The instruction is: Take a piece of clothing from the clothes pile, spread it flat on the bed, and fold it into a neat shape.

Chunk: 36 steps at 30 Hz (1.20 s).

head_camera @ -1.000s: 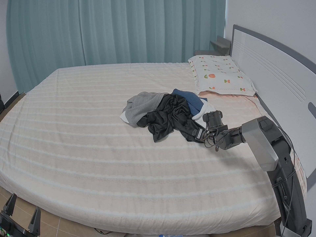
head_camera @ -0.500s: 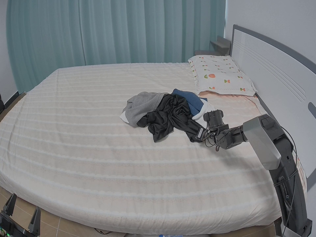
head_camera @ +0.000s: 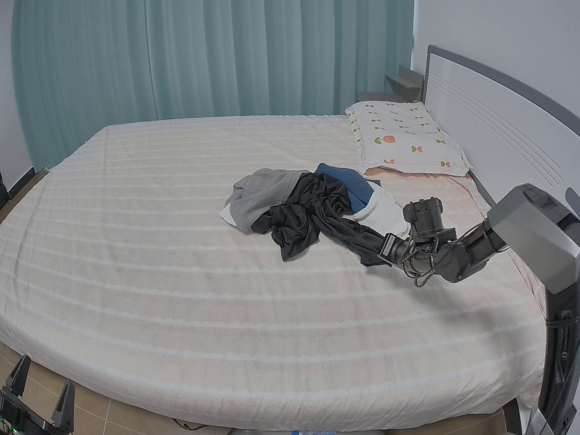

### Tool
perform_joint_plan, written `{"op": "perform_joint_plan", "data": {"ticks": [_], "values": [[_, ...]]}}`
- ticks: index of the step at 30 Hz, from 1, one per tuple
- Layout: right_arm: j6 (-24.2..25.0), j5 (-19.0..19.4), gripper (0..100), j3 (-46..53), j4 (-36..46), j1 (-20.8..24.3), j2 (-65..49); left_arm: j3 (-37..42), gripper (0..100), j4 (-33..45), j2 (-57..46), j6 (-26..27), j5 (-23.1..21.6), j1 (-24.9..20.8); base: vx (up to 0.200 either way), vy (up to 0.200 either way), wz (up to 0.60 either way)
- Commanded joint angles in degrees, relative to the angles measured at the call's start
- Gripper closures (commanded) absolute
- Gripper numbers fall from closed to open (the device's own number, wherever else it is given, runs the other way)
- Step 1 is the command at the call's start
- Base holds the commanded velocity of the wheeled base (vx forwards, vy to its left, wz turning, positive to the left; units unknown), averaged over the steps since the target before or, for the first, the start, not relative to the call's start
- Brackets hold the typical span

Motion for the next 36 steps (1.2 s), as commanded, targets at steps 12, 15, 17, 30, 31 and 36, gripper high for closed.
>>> {"op": "perform_joint_plan", "data": {"ticks": [12,15,17,30,31,36], "values": [[3.19,12.61,100,37.37,-32.96,5.12,-35.39,0.92,0,0.0,-1.01,0.17,-0.11,0.0,0.0,0.0,0.0],[2.48,11.65,100,37.11,-33.84,5.3,-36.71,0.92,0,-0.26,-1.01,2.63,-0.28,0.09,0.0,0.0,0.0],[2.13,10.42,100,37.64,-35.51,5.74,-37.94,0.92,0,-0.44,-1.01,3.59,-0.81,0.09,0.0,0.0,0.0],[1.87,10.94,100,29.73,-36.22,6.09,-37.15,-7.07,0,-5.89,1.27,0.43,-1.51,-0.35,0.0,0.0,0.0],[1.87,11.03,100,29.55,-36.3,6.09,-36.8,-15.95,0,-9.58,8.13,-5.55,-1.16,-0.62,0.0,0.0,0.0],[1.78,11.73,100,29.81,-36.74,6.53,-33.72,-19.64,0,-10.99,24.56,1.57,-4.85,0.97,0.0,0.0,0.0]]}}
